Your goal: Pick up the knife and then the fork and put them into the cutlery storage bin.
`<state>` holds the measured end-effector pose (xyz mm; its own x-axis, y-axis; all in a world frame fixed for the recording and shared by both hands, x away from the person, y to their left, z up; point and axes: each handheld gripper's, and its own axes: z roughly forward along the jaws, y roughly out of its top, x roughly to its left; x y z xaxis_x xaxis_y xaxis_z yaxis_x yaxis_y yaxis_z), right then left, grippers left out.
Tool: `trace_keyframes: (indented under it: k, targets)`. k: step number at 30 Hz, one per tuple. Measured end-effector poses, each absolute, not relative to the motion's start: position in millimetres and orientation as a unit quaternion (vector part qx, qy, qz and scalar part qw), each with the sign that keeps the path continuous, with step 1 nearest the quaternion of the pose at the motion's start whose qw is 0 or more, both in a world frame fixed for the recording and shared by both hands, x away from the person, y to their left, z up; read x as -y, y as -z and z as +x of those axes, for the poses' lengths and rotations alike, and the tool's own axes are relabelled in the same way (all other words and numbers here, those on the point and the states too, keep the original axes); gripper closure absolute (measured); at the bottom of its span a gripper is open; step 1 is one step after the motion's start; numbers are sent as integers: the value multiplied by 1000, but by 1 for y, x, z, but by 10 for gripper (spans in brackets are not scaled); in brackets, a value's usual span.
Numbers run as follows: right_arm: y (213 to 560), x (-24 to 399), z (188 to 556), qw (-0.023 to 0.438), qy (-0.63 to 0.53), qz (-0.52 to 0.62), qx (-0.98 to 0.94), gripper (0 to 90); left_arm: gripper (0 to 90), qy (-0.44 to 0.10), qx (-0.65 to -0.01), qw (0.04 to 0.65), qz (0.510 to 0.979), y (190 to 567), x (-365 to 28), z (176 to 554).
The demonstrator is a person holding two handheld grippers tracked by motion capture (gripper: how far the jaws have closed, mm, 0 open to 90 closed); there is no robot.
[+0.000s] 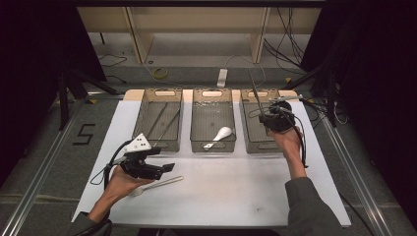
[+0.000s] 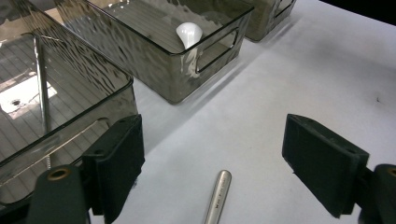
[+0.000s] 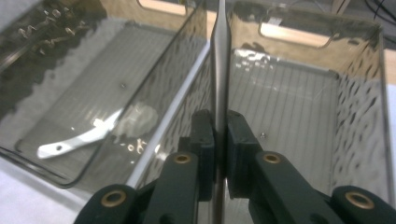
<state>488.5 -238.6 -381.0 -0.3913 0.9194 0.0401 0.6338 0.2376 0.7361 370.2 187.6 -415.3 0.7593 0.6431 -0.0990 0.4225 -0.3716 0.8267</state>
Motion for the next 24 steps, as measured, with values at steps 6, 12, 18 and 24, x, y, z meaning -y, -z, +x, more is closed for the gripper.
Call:
trace_keyframes:
  k: [6, 12, 18, 24]
  targets:
    - [393, 236, 498, 198, -331, 535, -752, 843, 205, -121, -323, 456, 821, 415, -187, 368]
    - [404, 235, 505, 185, -314, 563, -742, 842, 205, -122, -322, 455, 821, 415, -187, 367]
    - [414, 234, 509, 173, -293, 584, -737, 838, 205, -122, -322, 448, 825, 416, -186, 367]
    - [420, 235, 511, 173, -274, 602, -729, 753, 205, -120, -322, 443, 828, 418, -184, 368]
